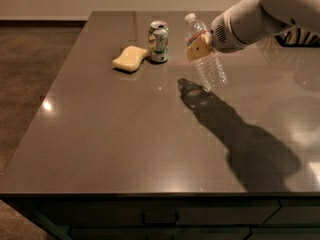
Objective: Place water bottle upright
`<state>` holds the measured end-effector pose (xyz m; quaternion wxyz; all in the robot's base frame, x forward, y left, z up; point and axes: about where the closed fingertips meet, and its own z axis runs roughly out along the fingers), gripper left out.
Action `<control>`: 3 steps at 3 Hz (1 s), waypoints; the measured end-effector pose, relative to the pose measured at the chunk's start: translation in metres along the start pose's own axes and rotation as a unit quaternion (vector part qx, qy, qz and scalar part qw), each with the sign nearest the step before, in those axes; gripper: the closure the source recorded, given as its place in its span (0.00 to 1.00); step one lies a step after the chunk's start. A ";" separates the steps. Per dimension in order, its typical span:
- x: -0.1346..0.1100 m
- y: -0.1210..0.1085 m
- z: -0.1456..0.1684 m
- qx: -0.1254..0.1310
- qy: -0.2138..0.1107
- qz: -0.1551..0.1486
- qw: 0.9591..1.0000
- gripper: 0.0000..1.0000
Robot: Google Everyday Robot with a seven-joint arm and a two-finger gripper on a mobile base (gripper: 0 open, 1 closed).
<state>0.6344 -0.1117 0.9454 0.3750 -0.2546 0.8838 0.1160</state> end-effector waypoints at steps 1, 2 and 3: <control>-0.002 0.008 -0.004 -0.024 -0.038 0.018 0.999 1.00; -0.011 0.027 -0.013 -0.069 -0.126 0.032 0.989 1.00; -0.019 0.044 -0.017 -0.065 -0.189 0.008 0.980 1.00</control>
Offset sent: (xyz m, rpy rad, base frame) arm -0.0256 0.0328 0.0361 0.4214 -0.2612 0.1008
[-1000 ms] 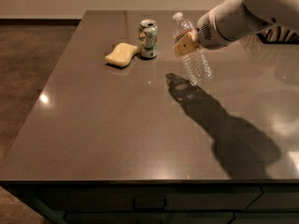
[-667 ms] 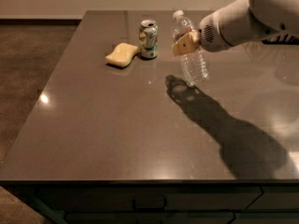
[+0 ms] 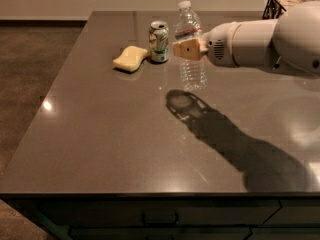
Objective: Place water bottle upright
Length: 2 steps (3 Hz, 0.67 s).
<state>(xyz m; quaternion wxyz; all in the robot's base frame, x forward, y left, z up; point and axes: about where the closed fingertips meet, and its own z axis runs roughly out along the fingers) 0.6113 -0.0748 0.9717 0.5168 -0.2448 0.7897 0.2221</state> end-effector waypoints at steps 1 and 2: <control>-0.001 0.011 0.006 0.013 -0.050 -0.023 0.998 1.00; 0.003 0.015 0.016 0.024 -0.093 -0.021 0.995 1.00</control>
Offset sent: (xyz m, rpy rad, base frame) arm 0.0049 0.0249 -0.0190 0.1320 -0.2589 -0.0929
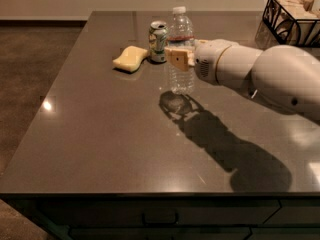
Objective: Place water bottle upright
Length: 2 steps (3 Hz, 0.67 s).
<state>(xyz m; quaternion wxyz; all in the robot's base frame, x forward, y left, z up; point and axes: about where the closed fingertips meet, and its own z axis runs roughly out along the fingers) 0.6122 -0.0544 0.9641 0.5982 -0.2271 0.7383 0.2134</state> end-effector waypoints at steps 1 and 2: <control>0.004 0.000 0.005 0.012 -0.046 0.010 0.999 1.00; 0.007 0.002 0.006 0.028 -0.083 0.015 0.996 1.00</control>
Offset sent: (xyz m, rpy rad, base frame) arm 0.0010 0.0008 -0.0144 0.1734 -0.1935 -0.1269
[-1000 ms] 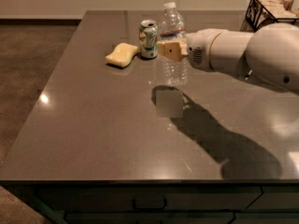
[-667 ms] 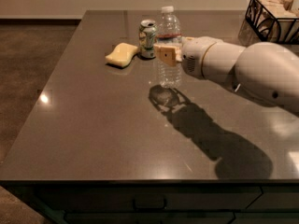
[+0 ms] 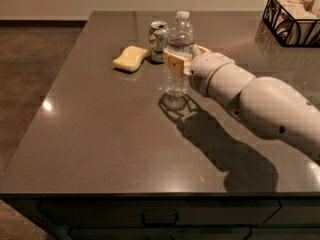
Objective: Place water bottle upright
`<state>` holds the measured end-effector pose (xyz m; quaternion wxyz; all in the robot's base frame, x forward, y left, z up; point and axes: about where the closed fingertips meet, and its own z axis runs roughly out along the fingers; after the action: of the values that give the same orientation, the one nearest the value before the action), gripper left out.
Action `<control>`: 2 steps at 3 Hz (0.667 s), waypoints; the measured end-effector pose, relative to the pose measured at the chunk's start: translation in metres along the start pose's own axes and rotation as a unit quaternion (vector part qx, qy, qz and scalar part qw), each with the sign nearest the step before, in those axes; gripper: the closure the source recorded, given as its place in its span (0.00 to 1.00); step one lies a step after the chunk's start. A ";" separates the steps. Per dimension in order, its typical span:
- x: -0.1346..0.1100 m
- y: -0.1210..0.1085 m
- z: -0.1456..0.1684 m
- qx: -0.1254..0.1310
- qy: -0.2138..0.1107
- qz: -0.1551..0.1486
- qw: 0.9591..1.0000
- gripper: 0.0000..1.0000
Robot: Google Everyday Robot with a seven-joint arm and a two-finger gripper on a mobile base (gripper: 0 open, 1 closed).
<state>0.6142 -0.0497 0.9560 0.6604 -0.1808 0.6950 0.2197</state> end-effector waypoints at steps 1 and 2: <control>0.004 0.001 0.000 0.021 -0.029 -0.004 0.999 1.00; 0.009 0.000 0.001 0.035 -0.040 -0.008 0.999 1.00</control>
Offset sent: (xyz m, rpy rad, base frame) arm 0.0004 -0.0029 -0.0178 0.0281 -0.0983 -0.1169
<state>0.6140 -0.0486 0.9467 0.6956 -0.1542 0.6735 0.1970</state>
